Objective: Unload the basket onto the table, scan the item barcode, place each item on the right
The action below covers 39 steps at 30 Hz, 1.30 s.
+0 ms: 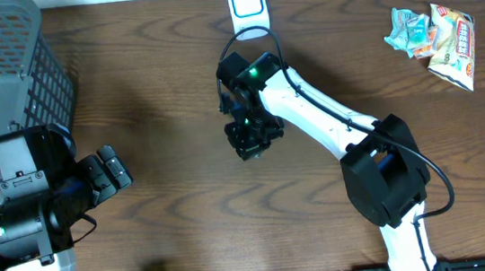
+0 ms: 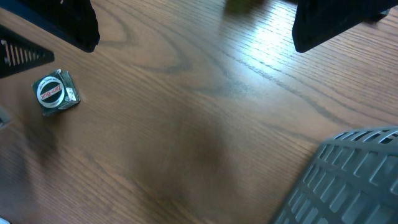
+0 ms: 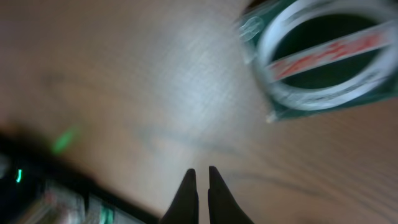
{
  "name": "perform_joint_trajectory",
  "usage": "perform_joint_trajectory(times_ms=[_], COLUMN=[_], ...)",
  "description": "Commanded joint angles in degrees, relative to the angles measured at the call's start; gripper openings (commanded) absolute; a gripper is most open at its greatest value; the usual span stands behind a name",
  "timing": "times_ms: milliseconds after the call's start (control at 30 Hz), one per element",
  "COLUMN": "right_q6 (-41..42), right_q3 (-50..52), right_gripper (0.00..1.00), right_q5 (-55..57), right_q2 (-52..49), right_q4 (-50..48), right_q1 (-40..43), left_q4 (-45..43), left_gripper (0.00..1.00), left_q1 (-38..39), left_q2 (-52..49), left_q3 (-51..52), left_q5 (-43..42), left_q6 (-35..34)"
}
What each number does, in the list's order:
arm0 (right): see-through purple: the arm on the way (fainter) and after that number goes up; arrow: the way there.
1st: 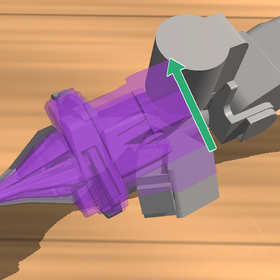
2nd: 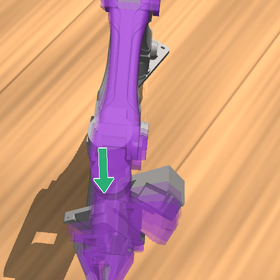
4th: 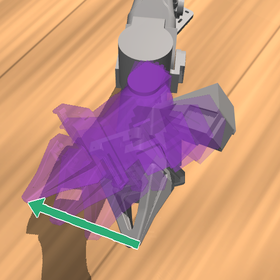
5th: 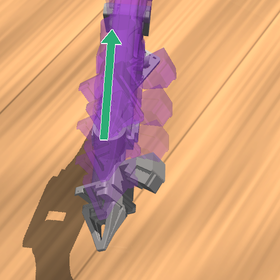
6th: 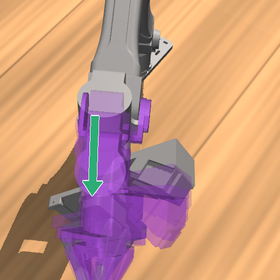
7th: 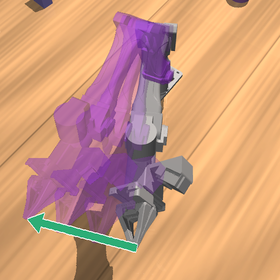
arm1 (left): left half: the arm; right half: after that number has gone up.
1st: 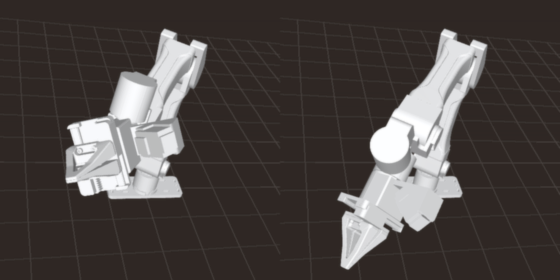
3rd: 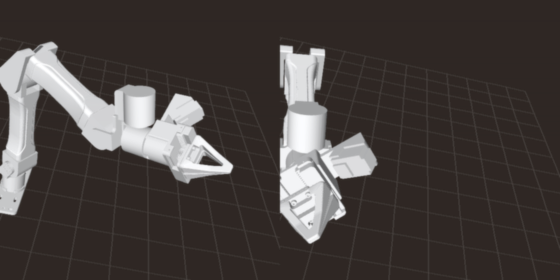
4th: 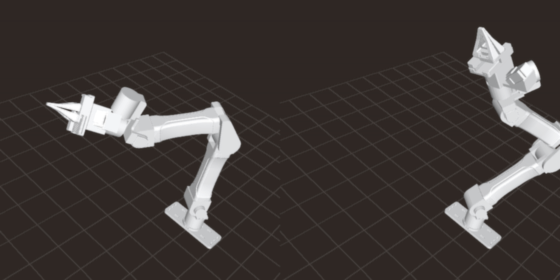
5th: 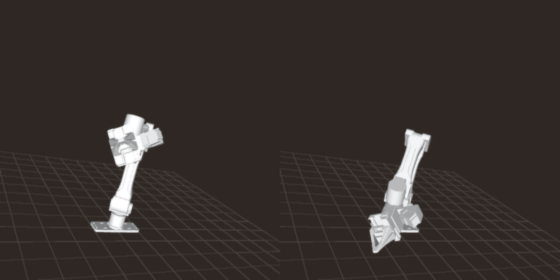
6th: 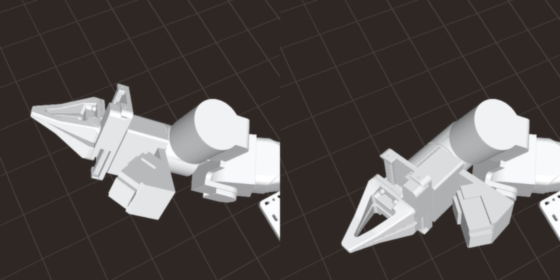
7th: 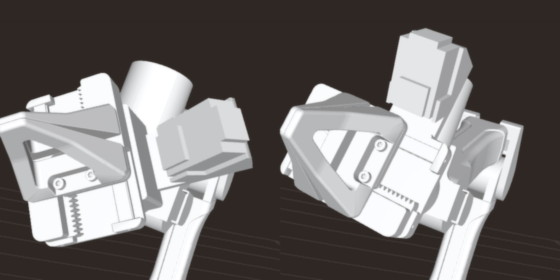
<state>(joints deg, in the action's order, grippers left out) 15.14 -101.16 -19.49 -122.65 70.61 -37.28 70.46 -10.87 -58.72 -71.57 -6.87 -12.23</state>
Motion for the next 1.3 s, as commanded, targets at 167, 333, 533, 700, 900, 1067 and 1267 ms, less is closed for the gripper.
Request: perform_joint_trajectory(times_ms=[167, 333, 533, 700, 900, 1067, 1267], right_q6=[11.2, 13.6, 16.0, 21.5, 21.5, 21.9, 25.7], right_q3=[6.3, 11.4, 11.7, 11.7, 11.7, 11.7, 11.7], right_gripper=[0.01, 0.01, 0.01, 0.01, 0.02, 0.16, 0.22], right_q5=[5.4, 5.5, 9.9, 16.3, 16.9, 17.8, 16.4], right_q2=[-0.3, -0.3, -0.3, -0.3, -0.3, -0.3, -0.3], right_q4=[-8.8, -13.9, -13.8, -14.6, -21.0, -28.5, -35.6], right_q1=[-1.7, -1.4, 0.4, 1.8, 4.9, 8.0, 10.5], left_q4=[0.0, 0.0, 0.0, 0.0, 0.0, 0.0, 0.0], left_gripper=[0.98, 0.98, 0.97, 0.98, 0.98, 0.98, 0.98], left_q1=[-0.3, -0.3, -0.3, -0.3, -0.3, -0.3, -0.3], left_q2=[0.0, 0.0, 0.0, 0.0, 0.0, 0.0, 0.0], left_q3=[0.1, 0.1, 0.1, 0.1, 0.1, 0.1, 0.1], left_q5=[0.9, 0.9, 0.9, 0.9, 0.9, 0.9, 0.9], left_q6=[-0.5, -0.5, -0.5, -0.5, -0.5, -0.5, -0.5])
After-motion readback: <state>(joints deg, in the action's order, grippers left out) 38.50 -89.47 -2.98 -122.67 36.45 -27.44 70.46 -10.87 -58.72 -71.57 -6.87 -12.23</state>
